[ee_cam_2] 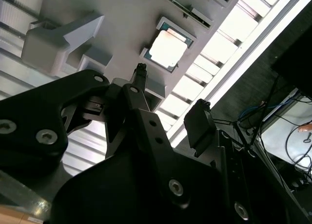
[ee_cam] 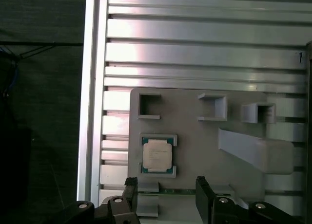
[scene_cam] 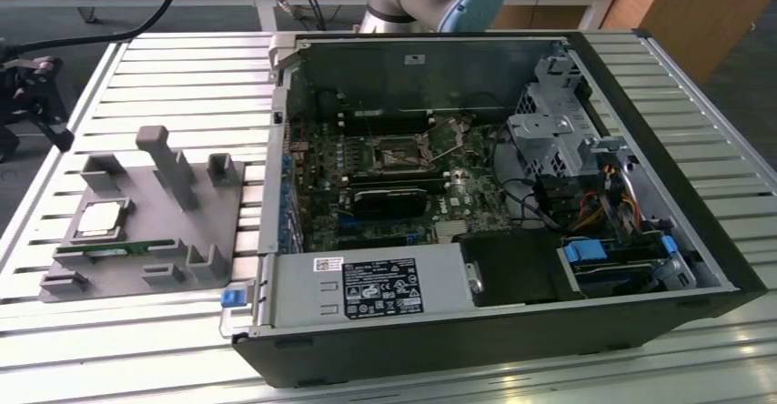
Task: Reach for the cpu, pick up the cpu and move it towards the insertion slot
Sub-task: 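Pick up the cpu and move it towards the insertion slot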
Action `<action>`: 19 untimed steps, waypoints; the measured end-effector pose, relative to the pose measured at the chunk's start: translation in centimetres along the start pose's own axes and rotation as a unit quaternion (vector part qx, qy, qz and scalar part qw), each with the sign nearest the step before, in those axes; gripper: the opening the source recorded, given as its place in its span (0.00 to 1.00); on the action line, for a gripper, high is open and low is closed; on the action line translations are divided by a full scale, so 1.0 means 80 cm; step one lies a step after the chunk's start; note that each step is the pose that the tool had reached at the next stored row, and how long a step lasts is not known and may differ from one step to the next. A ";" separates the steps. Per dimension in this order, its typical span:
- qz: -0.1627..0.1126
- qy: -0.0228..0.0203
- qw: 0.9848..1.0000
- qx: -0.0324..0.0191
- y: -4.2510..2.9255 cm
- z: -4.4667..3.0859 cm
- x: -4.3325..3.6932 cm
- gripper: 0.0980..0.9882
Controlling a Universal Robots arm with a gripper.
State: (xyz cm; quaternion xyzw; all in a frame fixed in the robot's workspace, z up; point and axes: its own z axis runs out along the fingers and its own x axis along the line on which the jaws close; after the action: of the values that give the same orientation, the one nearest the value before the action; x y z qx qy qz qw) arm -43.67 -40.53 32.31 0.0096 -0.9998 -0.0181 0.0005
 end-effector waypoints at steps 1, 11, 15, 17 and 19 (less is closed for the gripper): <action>0.000 0.000 1.000 0.000 -0.0001 0.0007 0.000 0.56; 0.000 0.000 1.000 0.000 -0.0003 0.0071 0.000 0.56; 0.000 0.000 1.000 0.000 -0.0004 0.0094 0.000 0.56; 0.000 0.000 1.000 0.000 -0.0004 0.0105 0.000 0.56; 0.000 0.000 1.000 0.000 -0.0004 0.0115 0.000 0.56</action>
State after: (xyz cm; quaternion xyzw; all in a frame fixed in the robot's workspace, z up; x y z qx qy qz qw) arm -43.67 -40.53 31.39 0.0096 -0.9998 -0.0181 0.0005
